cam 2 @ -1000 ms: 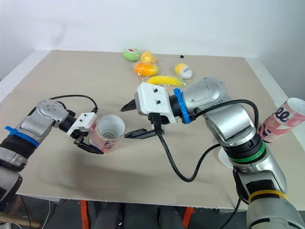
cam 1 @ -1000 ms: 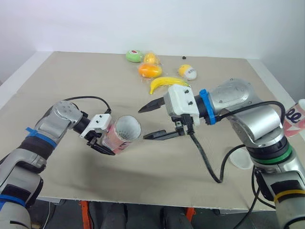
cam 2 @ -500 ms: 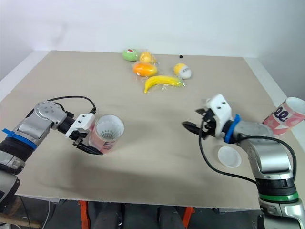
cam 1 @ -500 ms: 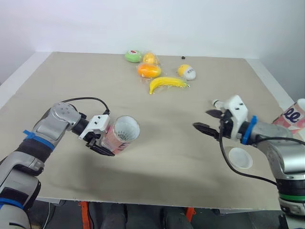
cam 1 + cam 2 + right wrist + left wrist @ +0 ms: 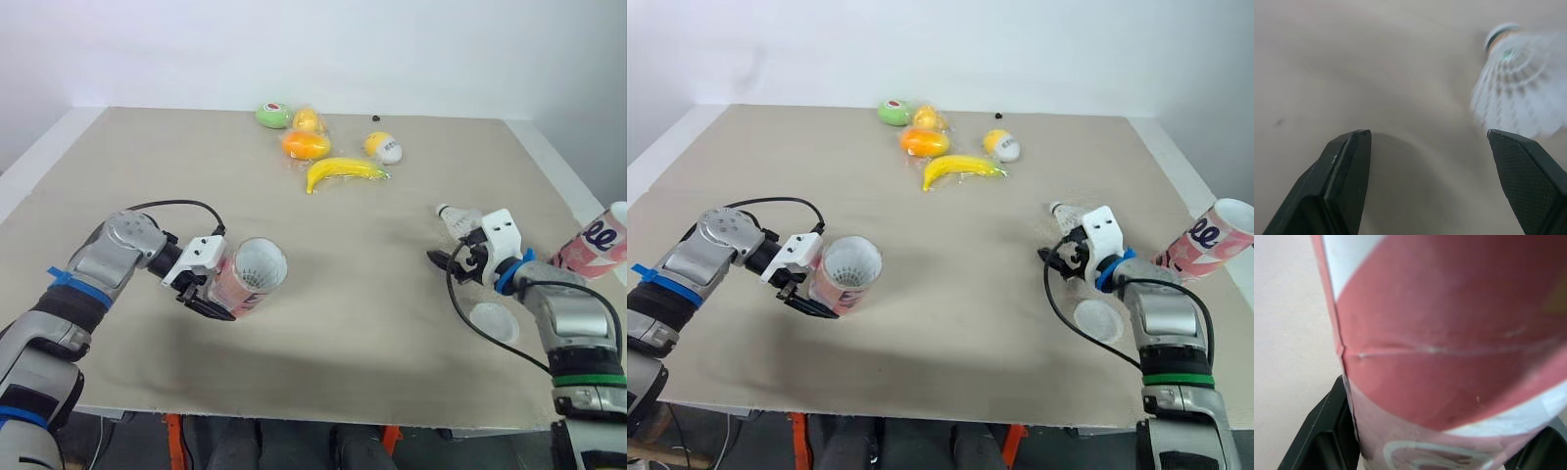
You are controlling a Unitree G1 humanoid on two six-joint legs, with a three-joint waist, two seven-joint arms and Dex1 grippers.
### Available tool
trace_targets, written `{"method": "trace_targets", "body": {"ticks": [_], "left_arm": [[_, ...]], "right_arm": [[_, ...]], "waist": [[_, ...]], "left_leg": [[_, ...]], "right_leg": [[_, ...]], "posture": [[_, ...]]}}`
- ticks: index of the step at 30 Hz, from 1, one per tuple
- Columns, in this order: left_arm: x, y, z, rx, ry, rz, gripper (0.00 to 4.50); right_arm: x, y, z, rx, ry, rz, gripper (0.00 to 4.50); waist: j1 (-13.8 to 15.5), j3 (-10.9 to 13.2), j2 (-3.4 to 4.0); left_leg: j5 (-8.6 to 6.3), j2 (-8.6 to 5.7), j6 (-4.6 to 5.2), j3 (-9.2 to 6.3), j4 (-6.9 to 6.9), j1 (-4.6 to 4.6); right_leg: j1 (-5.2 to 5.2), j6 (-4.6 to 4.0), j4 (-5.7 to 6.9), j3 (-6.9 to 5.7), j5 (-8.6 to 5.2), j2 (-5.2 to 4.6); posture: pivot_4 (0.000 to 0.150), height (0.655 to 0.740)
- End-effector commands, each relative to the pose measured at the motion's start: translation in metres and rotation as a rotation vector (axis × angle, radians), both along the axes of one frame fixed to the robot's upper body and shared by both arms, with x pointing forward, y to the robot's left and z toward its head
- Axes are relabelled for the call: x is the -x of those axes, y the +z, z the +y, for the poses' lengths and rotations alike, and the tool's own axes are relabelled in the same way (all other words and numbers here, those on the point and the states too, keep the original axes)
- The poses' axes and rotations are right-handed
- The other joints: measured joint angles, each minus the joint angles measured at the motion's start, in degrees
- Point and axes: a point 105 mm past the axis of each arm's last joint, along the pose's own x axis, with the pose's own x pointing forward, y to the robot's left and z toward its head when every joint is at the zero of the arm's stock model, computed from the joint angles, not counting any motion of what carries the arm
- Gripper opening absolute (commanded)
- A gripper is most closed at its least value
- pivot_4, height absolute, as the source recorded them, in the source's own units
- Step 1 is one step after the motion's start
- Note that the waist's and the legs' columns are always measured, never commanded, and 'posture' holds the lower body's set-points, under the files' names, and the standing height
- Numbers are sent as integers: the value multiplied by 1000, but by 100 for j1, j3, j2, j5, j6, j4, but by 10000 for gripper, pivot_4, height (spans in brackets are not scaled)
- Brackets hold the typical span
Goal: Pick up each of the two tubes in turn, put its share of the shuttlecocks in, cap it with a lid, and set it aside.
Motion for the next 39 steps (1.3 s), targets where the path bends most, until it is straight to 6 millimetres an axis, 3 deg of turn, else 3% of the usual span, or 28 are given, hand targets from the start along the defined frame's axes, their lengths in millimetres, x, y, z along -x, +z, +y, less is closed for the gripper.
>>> {"method": "trace_targets", "body": {"ticks": [1, 10, 13, 18, 20, 23, 26, 29, 32, 35, 39], "left_arm": [[5, -6, -3, -11, -25, 25, 30941], [5, -5, -3, -9, -19, 24, 30941], [5, -4, -2, -7, -16, 21, 30941], [6, -2, -1, -6, -11, 18, 30941], [6, -3, -1, -6, -9, 18, 30941], [7, -3, 0, -5, -7, 20, 30941], [6, -3, -1, -5, -9, 20, 30941], [5, -3, -2, -4, -11, 17, 30941], [3, -2, -5, -3, -15, 15, 30941], [3, -3, -6, -2, -17, 14, 30941], [1, -2, -7, -2, -18, 11, 30941]], "right_arm": [[-11, 17, -5, 20, -13, -63, 40798], [-36, 17, -8, 20, -75, -65, 40798], [-44, 17, -6, 2, -88, -67, 27806], [-45, 22, -3, -5, -59, -84, 2511], [-42, 27, 1, 20, -18, -94, 463], [-32, 45, 25, 56, 131, -139, 463], [-8, 81, 76, 118, 384, -248, 463], [36, 103, 133, 185, 699, -324, 463], [96, 116, 188, 237, 1071, -362, 463], [118, 126, 212, 304, 1229, -380, 463], [119, 130, 223, 406, 1310, -370, 463]], "waist": [[0, 0, 0], [-8, 0, 1], [-7, 1, 1], [-7, 1, 2], [-7, 1, 2], [-7, 5, 8], [-11, 15, 27], [-9, 14, 38], [9, 13, 36], [9, 14, 35], [11, 11, 28]], "left_leg": [[0, 0, 0, 0, 0, 0], [0, -1, 0, 0, -2, 0], [0, -2, 0, 1, -2, 0], [-1, -3, 2, 0, -4, 0], [-2, -3, 3, 0, -4, 0], [-2, -3, 3, 0, -5, -1], [-3, -3, 4, 0, -6, -2], [-3, -1, 4, -3, -8, -1], [-4, 0, 4, -8, -10, -2], [-5, 1, 1, -9, -3, -1], [-1, 3, 3, -4, 11, -1]], "right_leg": [[0, -1, 0, 0, 0, 0], [-1, -9, 0, 0, 3, 0], [-1, -23, 0, 1, 11, -1], [-2, -25, 0, 1, 10, -1], [-2, -25, 0, 1, 10, -1], [-3, -26, 0, 1, 9, 0], [-6, -25, 2, 1, 9, 0], [-7, -22, 4, 1, 4, 3], [-4, -7, 4, -5, -9, 3], [2, -6, 2, -7, -8, -1], [1, -18, 0, -7, -9, -2]], "posture": [[1500, 6917], [1500, 6917], [1500, 6917], [1500, 6917], [1500, 6917], [1500, 6917], [1500, 6917], [1500, 6917], [1500, 6917], [1500, 6917], [1500, 6917]]}}
